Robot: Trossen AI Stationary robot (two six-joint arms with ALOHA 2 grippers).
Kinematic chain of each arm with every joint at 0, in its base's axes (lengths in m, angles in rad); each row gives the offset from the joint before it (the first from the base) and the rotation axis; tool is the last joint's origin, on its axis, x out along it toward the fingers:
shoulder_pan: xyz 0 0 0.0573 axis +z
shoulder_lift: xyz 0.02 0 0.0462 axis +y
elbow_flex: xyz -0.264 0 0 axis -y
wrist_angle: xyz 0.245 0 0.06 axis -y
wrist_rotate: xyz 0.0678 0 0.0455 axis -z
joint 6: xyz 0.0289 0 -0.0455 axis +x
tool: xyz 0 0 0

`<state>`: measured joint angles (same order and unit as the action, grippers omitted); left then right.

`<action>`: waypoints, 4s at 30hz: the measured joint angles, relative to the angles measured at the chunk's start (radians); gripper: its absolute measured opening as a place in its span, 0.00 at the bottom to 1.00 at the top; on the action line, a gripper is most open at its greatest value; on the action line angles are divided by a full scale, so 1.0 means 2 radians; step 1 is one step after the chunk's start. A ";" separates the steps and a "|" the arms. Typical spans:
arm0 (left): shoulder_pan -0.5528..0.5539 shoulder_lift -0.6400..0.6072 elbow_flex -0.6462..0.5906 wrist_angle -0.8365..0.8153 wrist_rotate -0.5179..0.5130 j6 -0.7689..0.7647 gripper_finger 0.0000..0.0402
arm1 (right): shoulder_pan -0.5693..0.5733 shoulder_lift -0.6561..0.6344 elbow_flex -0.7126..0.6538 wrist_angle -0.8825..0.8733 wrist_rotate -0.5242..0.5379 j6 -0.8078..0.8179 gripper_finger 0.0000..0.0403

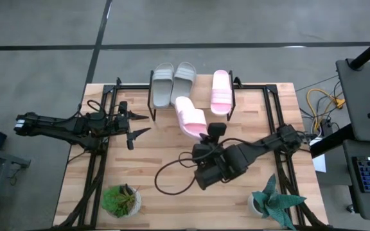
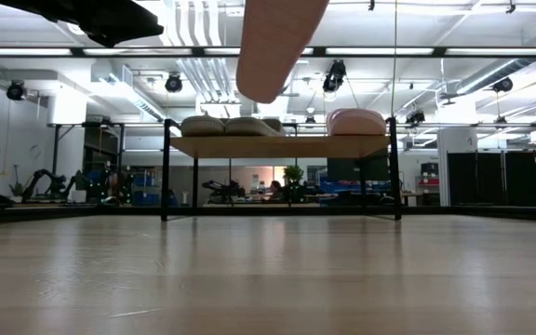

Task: Pick and place slides into the shelf
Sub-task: Put the pink slipper onto the shelf

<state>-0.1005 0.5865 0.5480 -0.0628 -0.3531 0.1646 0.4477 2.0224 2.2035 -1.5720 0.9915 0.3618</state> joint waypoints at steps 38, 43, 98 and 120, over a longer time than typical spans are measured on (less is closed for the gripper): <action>0.020 0.280 0.068 0.276 0.027 0.446 0.48 | 0.063 -0.017 0.001 0.001 0.003 -0.016 0.07; 0.021 0.307 0.078 0.271 0.024 0.446 0.46 | 0.063 -0.017 0.001 0.001 0.003 -0.022 0.07; 0.020 0.169 0.007 0.254 0.011 0.418 0.11 | 0.152 -0.288 -0.681 1.039 -0.261 -0.345 0.25; 0.027 0.219 0.003 0.224 -0.025 0.447 0.11 | 0.130 -0.110 -0.398 0.800 0.183 -0.636 0.51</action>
<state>-0.0456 1.0249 0.5549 0.3844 -0.4038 1.0591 0.7086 1.8023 1.4069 0.0272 1.3585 -0.9108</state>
